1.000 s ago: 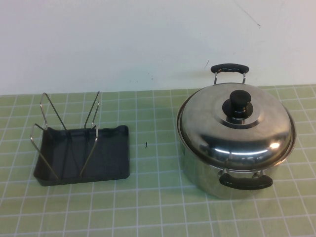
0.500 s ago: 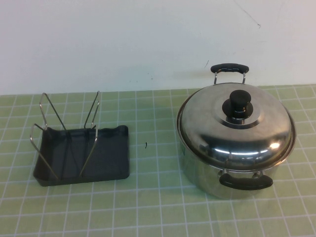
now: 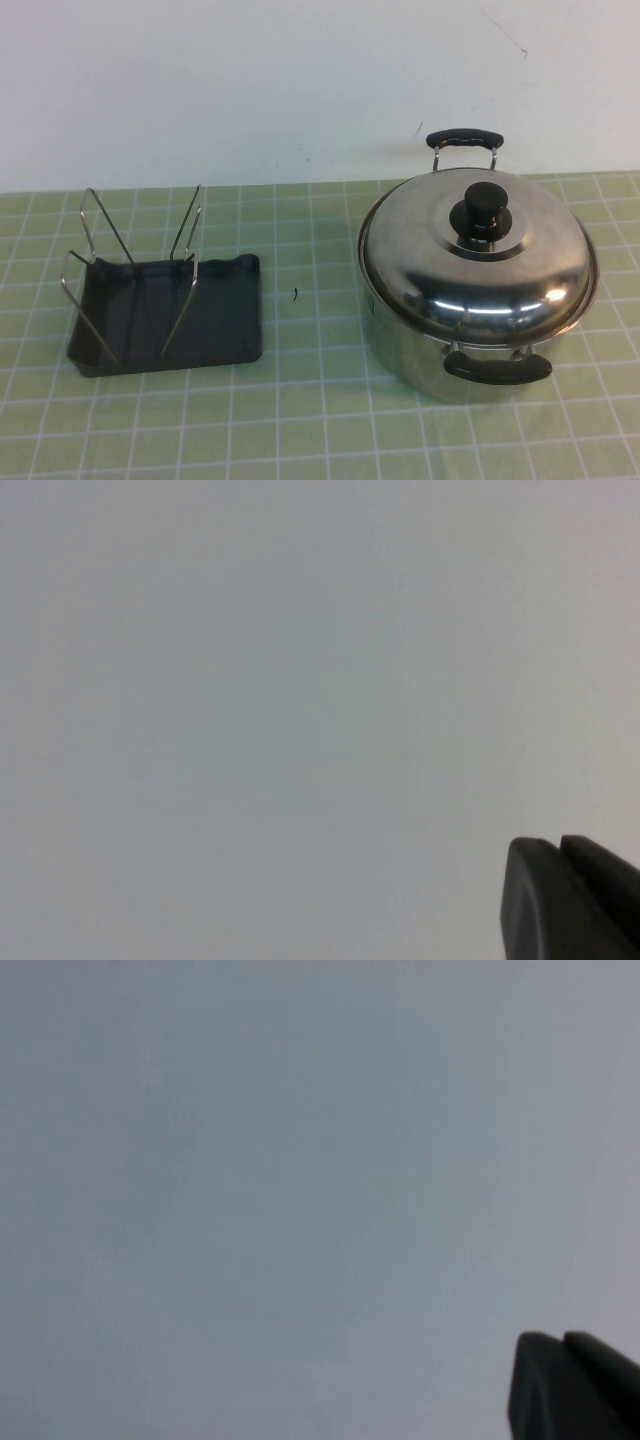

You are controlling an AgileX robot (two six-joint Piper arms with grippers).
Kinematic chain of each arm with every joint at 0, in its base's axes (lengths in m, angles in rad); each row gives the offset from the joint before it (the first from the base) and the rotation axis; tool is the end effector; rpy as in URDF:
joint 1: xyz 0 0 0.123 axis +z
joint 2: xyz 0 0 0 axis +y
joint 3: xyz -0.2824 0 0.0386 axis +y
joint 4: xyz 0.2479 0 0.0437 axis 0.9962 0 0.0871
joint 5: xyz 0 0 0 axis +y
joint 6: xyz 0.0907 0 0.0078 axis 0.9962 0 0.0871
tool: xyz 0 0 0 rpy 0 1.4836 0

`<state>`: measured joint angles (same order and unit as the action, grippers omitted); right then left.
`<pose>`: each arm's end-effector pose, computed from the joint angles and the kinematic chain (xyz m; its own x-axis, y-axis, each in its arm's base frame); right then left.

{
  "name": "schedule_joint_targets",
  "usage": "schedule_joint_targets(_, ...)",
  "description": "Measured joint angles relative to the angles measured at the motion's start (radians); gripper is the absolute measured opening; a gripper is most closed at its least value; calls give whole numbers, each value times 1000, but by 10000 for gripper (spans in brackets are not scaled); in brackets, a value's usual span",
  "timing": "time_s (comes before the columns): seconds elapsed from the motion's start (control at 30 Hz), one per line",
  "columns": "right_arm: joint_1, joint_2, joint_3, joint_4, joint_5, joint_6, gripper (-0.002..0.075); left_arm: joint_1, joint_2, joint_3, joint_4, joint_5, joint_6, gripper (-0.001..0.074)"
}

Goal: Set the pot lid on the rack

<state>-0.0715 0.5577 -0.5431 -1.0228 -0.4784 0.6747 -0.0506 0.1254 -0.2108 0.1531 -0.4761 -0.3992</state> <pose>0.1107 0.0278 0.3729 0.4033 -0.2959 -0.8659 -0.1959 0.8964 -0.3975 0.0402 -0.0084 0.3157 0.5513 -0.2875 -0.7832 0.2585 0.9514 -0.1673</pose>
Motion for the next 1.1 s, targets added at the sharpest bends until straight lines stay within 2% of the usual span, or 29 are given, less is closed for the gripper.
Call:
schedule_joint_targets(0.13,0,301,-119,-243,-209,263,-1,0,84,0,71,15,-177,-3)
schedule_joint_targets(0.23,10,482,-183,-299,-279,324,-1,0,119,0,201,23,-215,-4)
schedule_joint_targets(0.33,77,614,-248,-327,-248,322,0,0,133,0,361,49,-220,-3)
schedule_joint_targets(0.47,259,720,-322,-341,-34,156,0,0,135,0,557,114,-223,-4)
schedule_joint_targets(0.63,449,743,-428,-268,524,-138,0,0,135,0,638,250,-233,-4)
schedule_joint_targets(0.7,475,743,-471,-88,708,-321,-1,0,135,0,643,283,-242,-3)
schedule_joint_targets(0.8,468,743,-524,389,922,-749,-1,0,137,2,645,290,-267,-4)
schedule_joint_targets(0.87,463,743,-526,687,990,-1026,-1,0,137,6,645,293,-301,-3)
schedule_joint_targets(0.97,463,743,-489,1098,977,-1355,-1,0,137,23,645,291,-344,-4)
schedule_joint_targets(1.1,472,743,-353,1644,777,-1739,-1,0,137,50,645,266,-368,-3)
